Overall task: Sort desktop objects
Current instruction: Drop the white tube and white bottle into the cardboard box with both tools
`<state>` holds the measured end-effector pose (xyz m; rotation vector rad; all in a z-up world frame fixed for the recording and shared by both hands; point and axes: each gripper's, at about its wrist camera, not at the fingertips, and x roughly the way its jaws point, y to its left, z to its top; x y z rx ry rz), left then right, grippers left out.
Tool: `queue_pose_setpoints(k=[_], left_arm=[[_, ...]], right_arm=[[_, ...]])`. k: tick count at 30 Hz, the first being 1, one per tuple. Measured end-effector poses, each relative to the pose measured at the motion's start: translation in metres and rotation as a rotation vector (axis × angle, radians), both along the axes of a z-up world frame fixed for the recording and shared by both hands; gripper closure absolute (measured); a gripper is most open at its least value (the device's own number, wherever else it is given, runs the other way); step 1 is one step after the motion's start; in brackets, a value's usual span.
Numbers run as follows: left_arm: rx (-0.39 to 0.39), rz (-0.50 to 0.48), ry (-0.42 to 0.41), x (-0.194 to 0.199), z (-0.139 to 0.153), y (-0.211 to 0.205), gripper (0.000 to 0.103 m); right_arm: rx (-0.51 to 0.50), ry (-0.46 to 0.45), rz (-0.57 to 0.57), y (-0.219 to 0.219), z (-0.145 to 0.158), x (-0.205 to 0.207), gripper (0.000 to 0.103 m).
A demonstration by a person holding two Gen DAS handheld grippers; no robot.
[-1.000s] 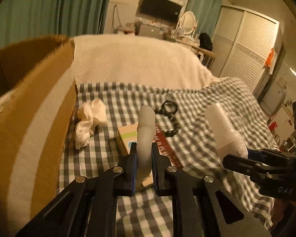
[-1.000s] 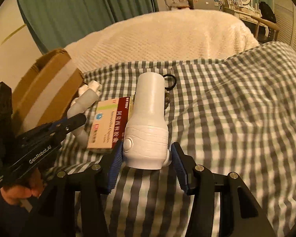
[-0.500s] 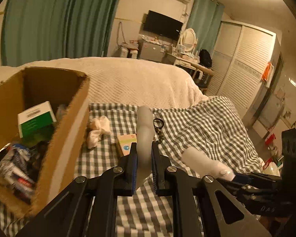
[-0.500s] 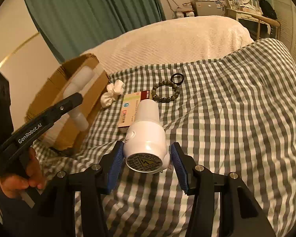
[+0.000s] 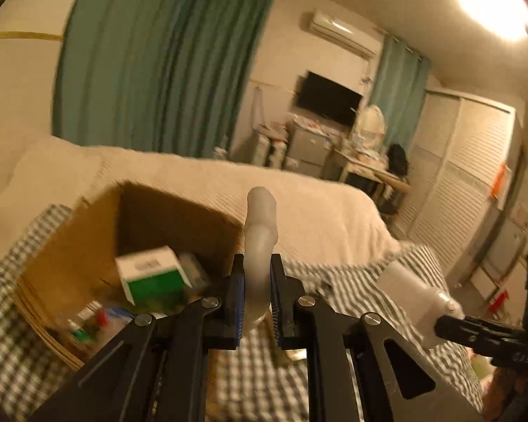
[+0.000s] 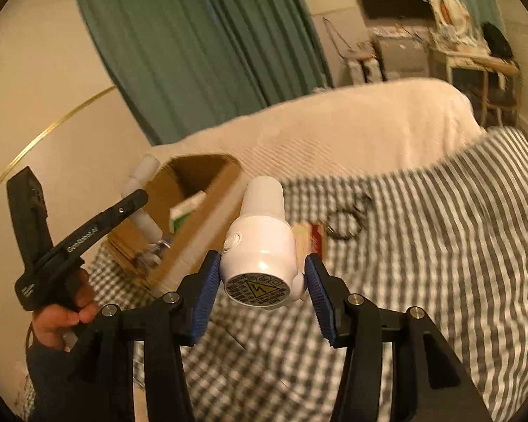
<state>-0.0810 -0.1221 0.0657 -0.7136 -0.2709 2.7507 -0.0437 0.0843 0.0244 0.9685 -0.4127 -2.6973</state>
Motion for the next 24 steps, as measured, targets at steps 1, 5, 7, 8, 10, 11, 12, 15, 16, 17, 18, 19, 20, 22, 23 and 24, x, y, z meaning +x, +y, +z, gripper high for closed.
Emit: queue_pose_setpoints(k=[1,5,7,8,10,11,12,15,16,17,18,19,20,22,23,24], left_arm=[[-0.003,0.021,0.000,-0.007,0.004,-0.010,0.091],[-0.016,0.098,0.000,-0.029,0.008,-0.038,0.091],[-0.052,0.159,-0.013,-0.045,-0.001,-0.051,0.091],[-0.062,0.186,-0.026,-0.049,-0.007,-0.057,0.091],[-0.087,0.254,-0.053,-0.053,-0.025,-0.068,0.091],[-0.107,0.267,-0.068,-0.055,-0.036,-0.072,0.091],[-0.125,0.271,-0.081,-0.057,-0.046,-0.074,0.091],[-0.126,0.264,-0.135,-0.072,-0.074,-0.085,0.091],[-0.122,0.262,-0.149,-0.074,-0.080,-0.086,0.091],[-0.125,0.262,-0.153,-0.076,-0.083,-0.087,0.090],[-0.134,0.262,-0.155,-0.077,-0.085,-0.088,0.089],[-0.150,0.261,-0.158,-0.076,-0.087,-0.088,0.086],[-0.158,0.260,-0.157,-0.074,-0.087,-0.087,0.084],[-0.166,0.258,-0.156,-0.071,-0.088,-0.084,0.062],[-0.165,0.255,-0.151,-0.069,-0.087,-0.082,0.053],[-0.163,0.254,-0.144,-0.067,-0.086,-0.082,0.040]], right_arm=[[0.002,0.013,0.017,-0.007,0.006,-0.007,0.055],[-0.001,0.059,0.092,-0.042,0.027,-0.044,0.055],[0.015,0.065,0.137,-0.069,0.029,-0.069,0.055],[0.015,0.062,0.155,-0.080,0.027,-0.080,0.055],[0.017,0.028,0.204,-0.107,0.015,-0.108,0.055],[0.025,-0.003,0.235,-0.125,0.004,-0.125,0.055],[0.032,-0.014,0.243,-0.135,-0.004,-0.133,0.055],[0.076,-0.029,0.283,-0.168,-0.027,-0.155,0.055],[0.090,-0.026,0.286,-0.174,-0.032,-0.160,0.055],[0.110,-0.016,0.281,-0.181,-0.038,-0.164,0.055],[0.125,0.009,0.266,-0.182,-0.039,-0.163,0.055],[0.143,0.045,0.254,-0.183,-0.040,-0.162,0.055],[0.162,0.077,0.248,-0.183,-0.039,-0.160,0.055],[0.213,0.137,0.236,-0.184,-0.035,-0.154,0.041],[0.230,0.153,0.225,-0.186,-0.031,-0.150,0.035],[0.251,0.167,0.211,-0.184,-0.029,-0.147,0.035]])
